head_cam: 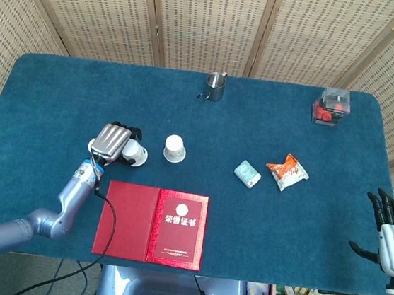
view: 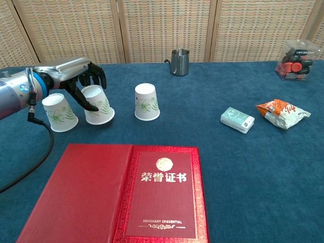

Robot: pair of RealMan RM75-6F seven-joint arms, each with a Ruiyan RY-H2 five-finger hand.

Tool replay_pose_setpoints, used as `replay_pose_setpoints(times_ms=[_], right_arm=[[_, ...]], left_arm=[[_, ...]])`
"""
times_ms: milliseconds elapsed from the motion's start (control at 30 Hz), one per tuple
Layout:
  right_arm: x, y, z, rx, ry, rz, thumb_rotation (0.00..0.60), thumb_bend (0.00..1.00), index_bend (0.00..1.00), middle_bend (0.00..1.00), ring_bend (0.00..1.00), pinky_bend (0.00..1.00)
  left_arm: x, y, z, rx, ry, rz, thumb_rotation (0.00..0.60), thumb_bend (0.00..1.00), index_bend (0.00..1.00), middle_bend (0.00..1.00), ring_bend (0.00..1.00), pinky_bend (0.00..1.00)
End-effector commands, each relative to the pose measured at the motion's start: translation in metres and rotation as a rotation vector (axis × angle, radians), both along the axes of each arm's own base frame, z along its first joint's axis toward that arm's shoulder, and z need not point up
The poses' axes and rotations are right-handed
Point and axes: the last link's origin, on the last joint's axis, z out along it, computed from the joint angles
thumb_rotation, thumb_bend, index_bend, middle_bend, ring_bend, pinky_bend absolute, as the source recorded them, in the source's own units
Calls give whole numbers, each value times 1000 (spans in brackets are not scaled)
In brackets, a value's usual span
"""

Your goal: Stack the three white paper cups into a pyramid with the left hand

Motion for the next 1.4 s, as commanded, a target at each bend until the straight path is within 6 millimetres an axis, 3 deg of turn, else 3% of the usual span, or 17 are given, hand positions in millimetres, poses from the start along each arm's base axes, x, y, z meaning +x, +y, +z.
replay_pose_setpoints(times_ms=[33,200,867,933,1000,1067,1100,1167,1300,1400], right_arm=[[1,1,0,0,0,6,600,0,0,0,0,0],[4,2,-1,0,-1,15,600,0,0,0,0,0],[3,2,-1,3,-2,7,600,0,0,0,0,0],[3,2,0,1,-2,7,600,0,0,0,0,0],[3,2,0,1,-2,6,600,0,0,0,0,0],[3,2,0,1,-2,4,600,0,0,0,0,0],[2,2,-1,2,-2,3,600,0,0,0,0,0],[2,2,-1,4,-2,0,600,0,0,0,0,0],[3,3,-1,5,-3,3,600,0,0,0,0,0],[4,3,-2,8,-4,4,600,0,0,0,0,0]], left_arm=[[-9,-9,9,2,26,-12,600,111,410,485,442,328],[-19,-9,15,5,49,-6,600,111,410,485,443,328],[-43,-3,6,-49,37,28,600,111,410,468,414,295],[-44,-3,5,-68,38,33,600,111,401,400,367,283],[-44,-3,6,-74,41,29,600,111,317,250,241,223],[-43,-4,8,-71,40,18,600,111,129,58,59,103],[-43,-5,10,-68,41,8,600,111,77,25,24,69],[-42,-6,13,-71,41,0,600,112,7,0,0,16],[-35,-10,26,-66,20,-23,600,111,0,0,0,0],[-18,-12,32,-55,-23,-54,600,111,0,0,0,0]])
